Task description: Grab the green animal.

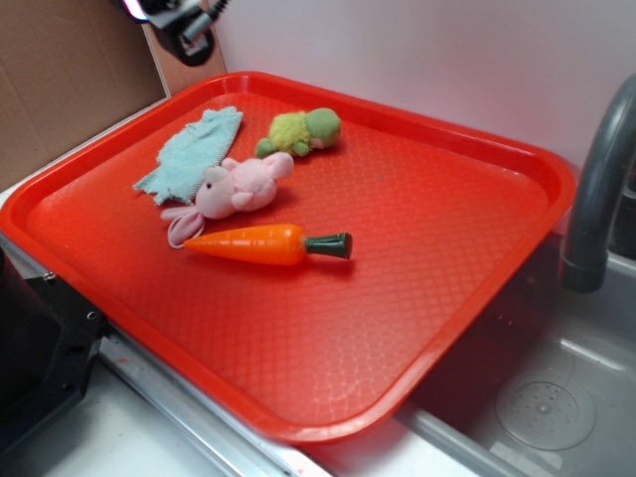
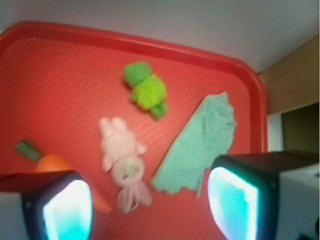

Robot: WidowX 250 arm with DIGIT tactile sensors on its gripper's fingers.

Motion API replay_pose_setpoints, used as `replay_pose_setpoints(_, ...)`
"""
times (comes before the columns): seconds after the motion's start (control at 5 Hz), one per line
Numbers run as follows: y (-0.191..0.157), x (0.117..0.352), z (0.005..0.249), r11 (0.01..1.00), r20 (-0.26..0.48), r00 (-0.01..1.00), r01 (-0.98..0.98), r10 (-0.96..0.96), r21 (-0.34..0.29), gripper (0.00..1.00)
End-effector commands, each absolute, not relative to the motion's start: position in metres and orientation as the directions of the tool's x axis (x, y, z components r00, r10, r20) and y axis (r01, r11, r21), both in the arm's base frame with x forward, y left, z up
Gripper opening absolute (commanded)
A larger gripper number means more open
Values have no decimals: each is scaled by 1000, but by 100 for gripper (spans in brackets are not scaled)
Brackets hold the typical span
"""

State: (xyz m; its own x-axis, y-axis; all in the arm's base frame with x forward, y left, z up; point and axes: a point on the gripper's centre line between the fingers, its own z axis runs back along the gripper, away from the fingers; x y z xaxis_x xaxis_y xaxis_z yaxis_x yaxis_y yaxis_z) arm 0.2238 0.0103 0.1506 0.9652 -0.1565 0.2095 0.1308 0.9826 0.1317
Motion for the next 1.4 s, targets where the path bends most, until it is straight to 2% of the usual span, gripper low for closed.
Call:
replay_pose_setpoints(0.0,17,268,125,970,245,955,115,-167,215,100)
replay_pose_setpoints(0.2,17,289,97,960,220,952,163,-213,227,100)
replay_pose_setpoints(0.6,7,308,57,939,184,932,274,-312,207,100)
replay_pose_setpoints(0.8,10,315,46,938,169,931,292,-323,186,100)
replay_pose_setpoints(1.0,11,318,36,928,167,917,341,-363,148,0)
replay_pose_setpoints(1.2,11,318,31,927,156,917,349,-368,139,0)
